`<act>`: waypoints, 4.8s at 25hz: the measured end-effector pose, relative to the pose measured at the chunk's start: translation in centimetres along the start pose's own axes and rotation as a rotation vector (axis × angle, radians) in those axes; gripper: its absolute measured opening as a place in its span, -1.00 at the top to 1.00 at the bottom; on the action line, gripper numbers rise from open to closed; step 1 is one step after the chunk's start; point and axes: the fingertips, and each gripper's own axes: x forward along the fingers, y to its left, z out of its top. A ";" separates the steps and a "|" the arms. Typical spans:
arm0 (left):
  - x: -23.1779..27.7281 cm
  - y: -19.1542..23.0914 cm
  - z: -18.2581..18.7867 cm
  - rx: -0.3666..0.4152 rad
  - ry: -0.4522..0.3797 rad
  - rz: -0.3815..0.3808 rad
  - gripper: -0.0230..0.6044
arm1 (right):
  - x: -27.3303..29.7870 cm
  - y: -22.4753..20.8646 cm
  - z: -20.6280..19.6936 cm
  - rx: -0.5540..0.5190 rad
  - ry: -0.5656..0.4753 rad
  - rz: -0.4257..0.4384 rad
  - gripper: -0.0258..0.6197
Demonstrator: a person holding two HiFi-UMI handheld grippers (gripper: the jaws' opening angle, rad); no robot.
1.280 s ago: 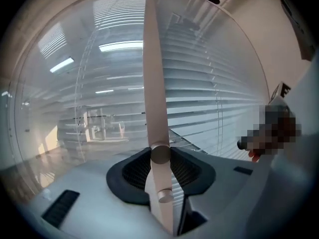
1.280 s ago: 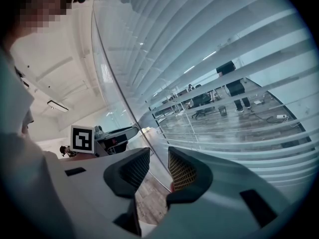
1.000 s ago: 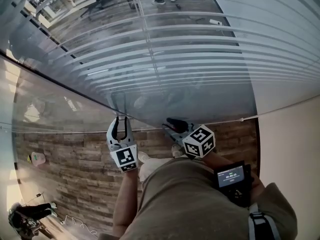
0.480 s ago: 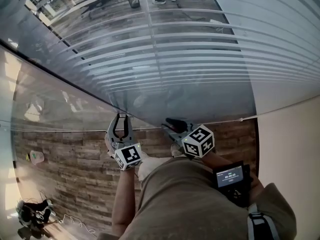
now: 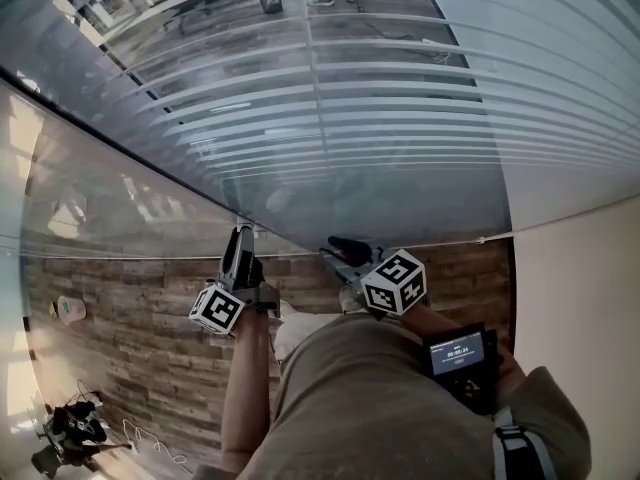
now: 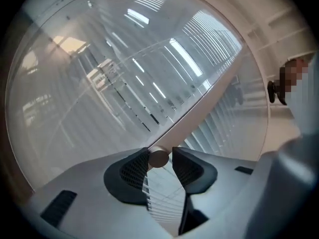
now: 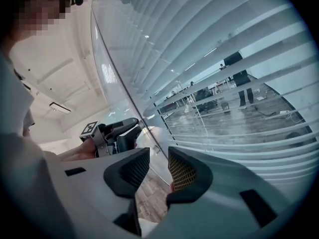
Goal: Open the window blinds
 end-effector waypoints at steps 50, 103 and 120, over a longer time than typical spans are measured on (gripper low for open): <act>0.8 -0.7 -1.3 1.080 0.178 0.236 0.49 | 0.0 0.0 -0.1 -0.023 0.003 -0.001 0.59; -0.4 -1.1 -2.1 1.130 0.174 0.201 0.52 | -0.6 0.4 -1.7 -0.015 0.006 0.012 0.58; -0.3 0.3 0.1 0.131 0.004 0.032 0.43 | -0.3 0.3 -0.8 0.005 0.010 0.010 0.59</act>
